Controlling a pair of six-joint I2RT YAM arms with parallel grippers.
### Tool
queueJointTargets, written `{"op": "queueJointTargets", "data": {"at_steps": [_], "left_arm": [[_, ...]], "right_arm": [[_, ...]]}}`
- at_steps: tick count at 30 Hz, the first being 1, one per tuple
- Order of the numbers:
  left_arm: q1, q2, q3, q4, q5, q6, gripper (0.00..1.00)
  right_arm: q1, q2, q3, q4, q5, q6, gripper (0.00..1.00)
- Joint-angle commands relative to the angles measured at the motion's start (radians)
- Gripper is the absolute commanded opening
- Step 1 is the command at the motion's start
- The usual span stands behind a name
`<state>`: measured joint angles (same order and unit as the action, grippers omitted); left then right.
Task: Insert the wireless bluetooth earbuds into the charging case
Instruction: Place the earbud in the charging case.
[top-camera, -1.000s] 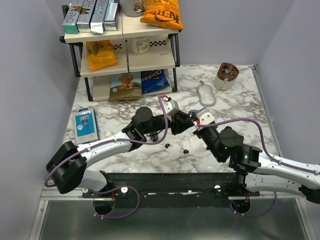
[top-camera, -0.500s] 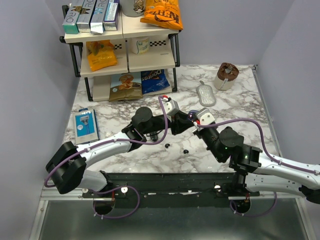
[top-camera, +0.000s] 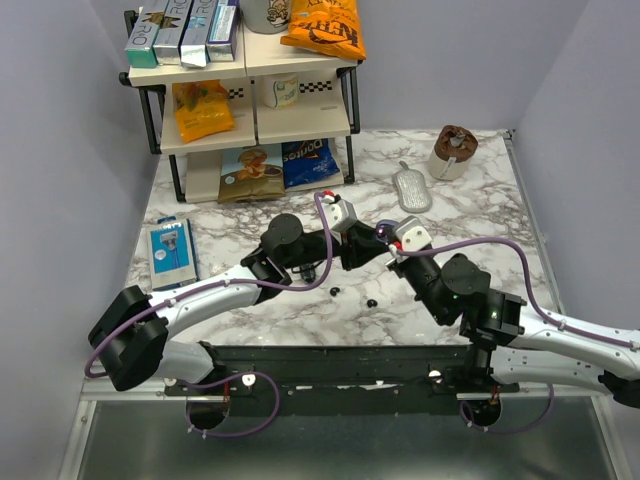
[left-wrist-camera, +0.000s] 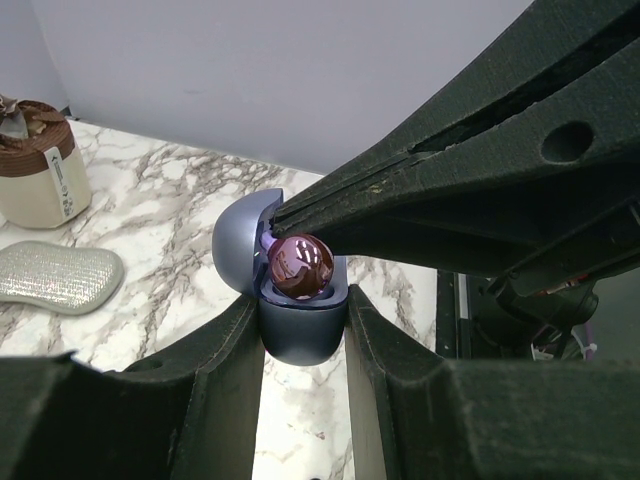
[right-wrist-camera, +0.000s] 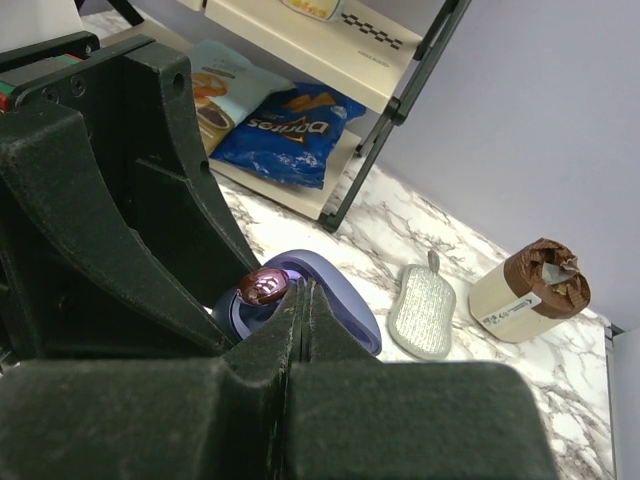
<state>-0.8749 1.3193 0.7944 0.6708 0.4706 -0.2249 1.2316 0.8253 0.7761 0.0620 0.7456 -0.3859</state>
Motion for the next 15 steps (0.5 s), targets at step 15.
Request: {"op": "queueJointTargets", "data": {"at_steps": [15], "left_arm": [[-0.004,0.003,-0.007,0.072,-0.018,0.001,0.00]], "right_arm": [[0.008,-0.025,-0.028,-0.004,0.000,-0.019,0.01]]}}
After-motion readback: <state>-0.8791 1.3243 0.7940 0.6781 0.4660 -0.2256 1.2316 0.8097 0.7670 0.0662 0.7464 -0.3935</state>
